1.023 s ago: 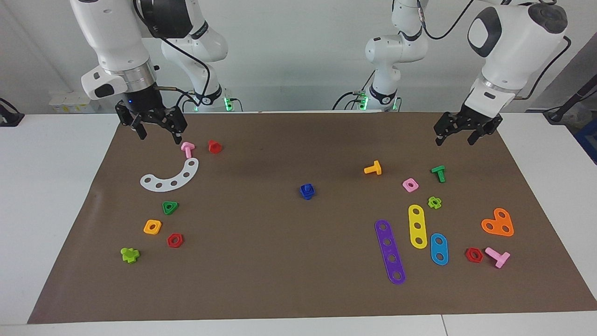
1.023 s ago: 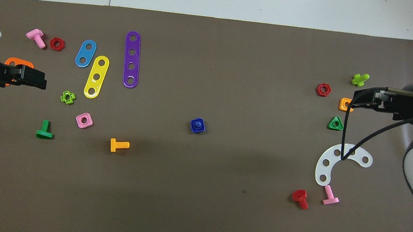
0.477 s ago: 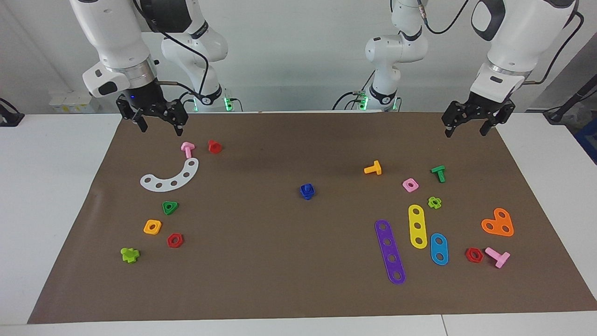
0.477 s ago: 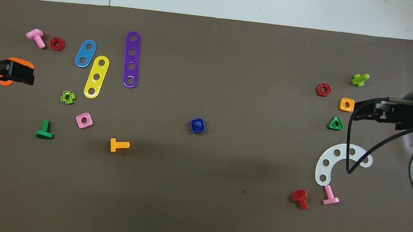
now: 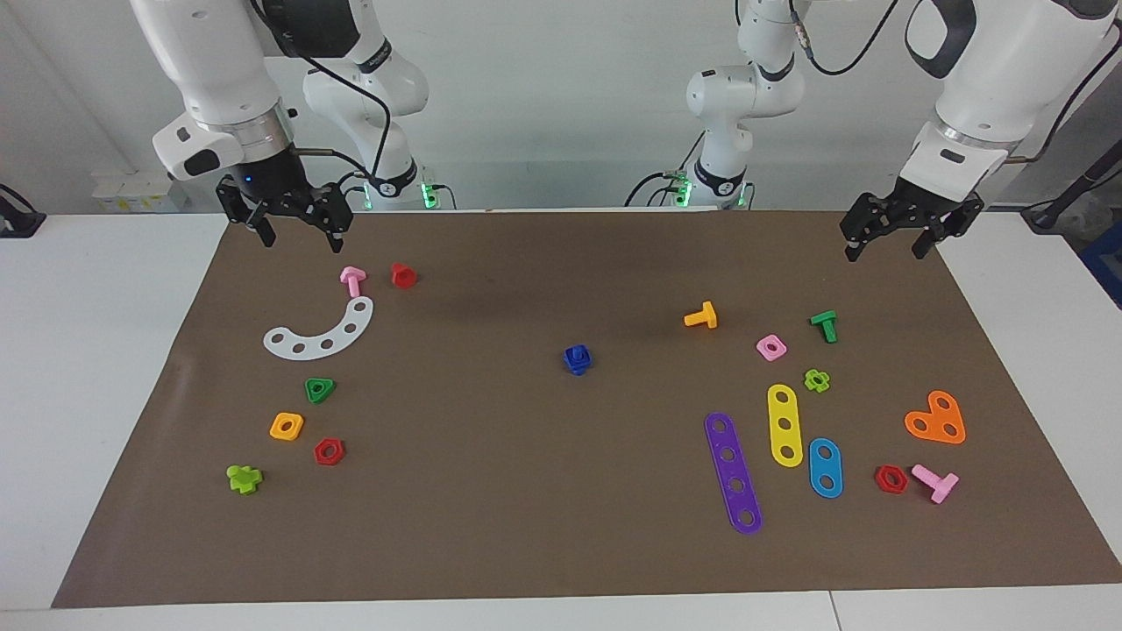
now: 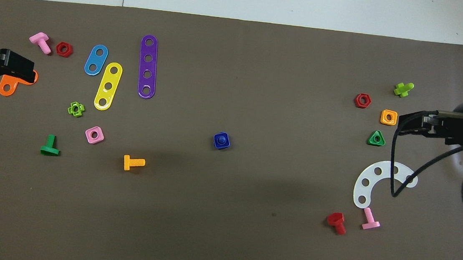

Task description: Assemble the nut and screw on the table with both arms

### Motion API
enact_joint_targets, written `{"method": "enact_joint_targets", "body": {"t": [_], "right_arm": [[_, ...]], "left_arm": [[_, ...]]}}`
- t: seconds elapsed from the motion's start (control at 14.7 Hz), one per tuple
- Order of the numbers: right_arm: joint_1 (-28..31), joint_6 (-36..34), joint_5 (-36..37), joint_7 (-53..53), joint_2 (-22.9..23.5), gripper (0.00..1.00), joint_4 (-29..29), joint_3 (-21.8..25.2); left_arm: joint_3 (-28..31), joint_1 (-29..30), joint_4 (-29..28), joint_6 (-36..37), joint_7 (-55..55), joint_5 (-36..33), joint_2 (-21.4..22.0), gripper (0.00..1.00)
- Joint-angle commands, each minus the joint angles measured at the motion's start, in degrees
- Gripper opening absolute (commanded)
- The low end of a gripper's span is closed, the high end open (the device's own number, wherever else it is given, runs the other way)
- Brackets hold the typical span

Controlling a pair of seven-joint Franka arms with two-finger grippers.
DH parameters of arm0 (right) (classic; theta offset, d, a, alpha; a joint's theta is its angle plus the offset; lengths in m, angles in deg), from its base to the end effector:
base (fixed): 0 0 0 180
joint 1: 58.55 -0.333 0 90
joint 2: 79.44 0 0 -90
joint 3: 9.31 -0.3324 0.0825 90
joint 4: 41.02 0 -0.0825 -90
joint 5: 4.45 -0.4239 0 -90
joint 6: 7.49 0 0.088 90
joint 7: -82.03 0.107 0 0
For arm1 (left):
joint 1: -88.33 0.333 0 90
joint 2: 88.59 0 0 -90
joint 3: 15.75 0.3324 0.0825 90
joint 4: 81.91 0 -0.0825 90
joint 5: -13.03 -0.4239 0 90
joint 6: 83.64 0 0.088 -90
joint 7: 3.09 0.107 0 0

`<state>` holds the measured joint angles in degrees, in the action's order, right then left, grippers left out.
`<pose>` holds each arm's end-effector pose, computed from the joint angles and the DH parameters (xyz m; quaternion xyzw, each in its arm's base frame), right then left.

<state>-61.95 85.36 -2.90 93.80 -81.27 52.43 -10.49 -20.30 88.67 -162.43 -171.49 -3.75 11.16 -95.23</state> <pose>0.5865 0.0444 0.6333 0.9979 -0.0622 0.0126 0.0122 0.6276 -0.0393 0.6513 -0.9995 0.0300 -0.0067 0.0114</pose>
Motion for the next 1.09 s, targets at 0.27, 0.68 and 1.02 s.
{"method": "enact_joint_targets", "body": {"t": [0.27, 0.68, 1.02], "right_arm": [[0.5, -0.7, -0.3, -1.8, -0.5, 1.0, 0.0, -0.3], [0.6, -0.8, -0.3, -1.8, -0.5, 1.0, 0.2, -0.3], [0.8, -0.6, -0.3, -1.7, -0.5, 1.0, 0.2, -0.2]], "left_arm": [[0.0, -0.2, 1.5, 1.2, 1.9, -0.9, -1.0, 1.0], [0.1, -0.1, -3.0, -0.5, 4.6, -0.7, 1.3, 1.0], [0.1, -0.2, -3.8, -0.6, 4.2, -0.7, 1.5, 1.0]]}}
